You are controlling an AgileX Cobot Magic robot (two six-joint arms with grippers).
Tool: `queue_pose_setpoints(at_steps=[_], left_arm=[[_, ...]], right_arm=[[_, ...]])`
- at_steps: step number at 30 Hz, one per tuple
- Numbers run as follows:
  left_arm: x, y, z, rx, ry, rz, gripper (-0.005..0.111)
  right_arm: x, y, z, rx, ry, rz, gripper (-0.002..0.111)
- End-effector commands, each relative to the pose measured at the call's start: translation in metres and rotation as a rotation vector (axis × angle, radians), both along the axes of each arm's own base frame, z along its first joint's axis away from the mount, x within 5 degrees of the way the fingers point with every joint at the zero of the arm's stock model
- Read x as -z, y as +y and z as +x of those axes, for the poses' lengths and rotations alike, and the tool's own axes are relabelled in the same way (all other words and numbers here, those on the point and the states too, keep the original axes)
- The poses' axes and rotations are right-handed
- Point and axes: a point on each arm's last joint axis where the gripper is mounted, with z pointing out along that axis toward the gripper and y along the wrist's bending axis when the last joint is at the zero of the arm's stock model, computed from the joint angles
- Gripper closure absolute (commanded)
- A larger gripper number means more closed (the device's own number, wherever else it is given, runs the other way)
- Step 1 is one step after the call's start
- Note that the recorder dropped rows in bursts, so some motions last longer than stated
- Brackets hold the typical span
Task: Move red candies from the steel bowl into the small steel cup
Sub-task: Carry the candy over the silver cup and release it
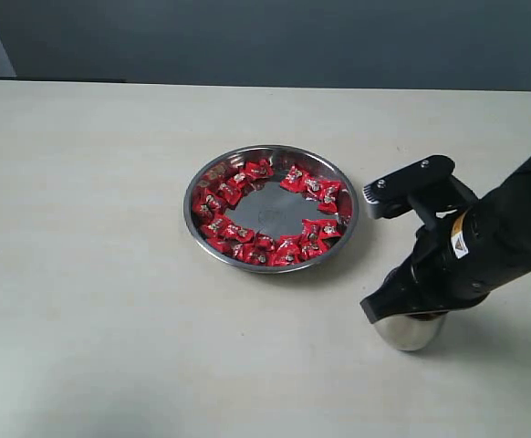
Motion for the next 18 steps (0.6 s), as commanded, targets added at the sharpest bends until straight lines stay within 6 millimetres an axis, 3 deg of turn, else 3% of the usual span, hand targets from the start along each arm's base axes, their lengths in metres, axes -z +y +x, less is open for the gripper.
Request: queue_pose_setpoints(at_steps=[1, 8, 13, 18], left_arm=[[-0.001, 0.000, 0.000, 0.000, -0.012, -0.003, 0.106], [-0.001, 0.000, 0.000, 0.000, -0.012, -0.003, 0.106], [-0.001, 0.000, 0.000, 0.000, -0.012, -0.003, 0.106], [-0.001, 0.000, 0.000, 0.000, -0.012, -0.003, 0.106]], right_arm=[[0.001, -0.001, 0.001, -0.002, -0.008, -0.001, 0.105], [0.001, -0.001, 0.000, -0.006, -0.003, -0.007, 0.083], [0.001, -0.003, -0.001, -0.006, 0.010, -0.023, 0.083], [-0.013, -0.006, -0.004, -0.014, -0.044, 0.000, 0.083]])
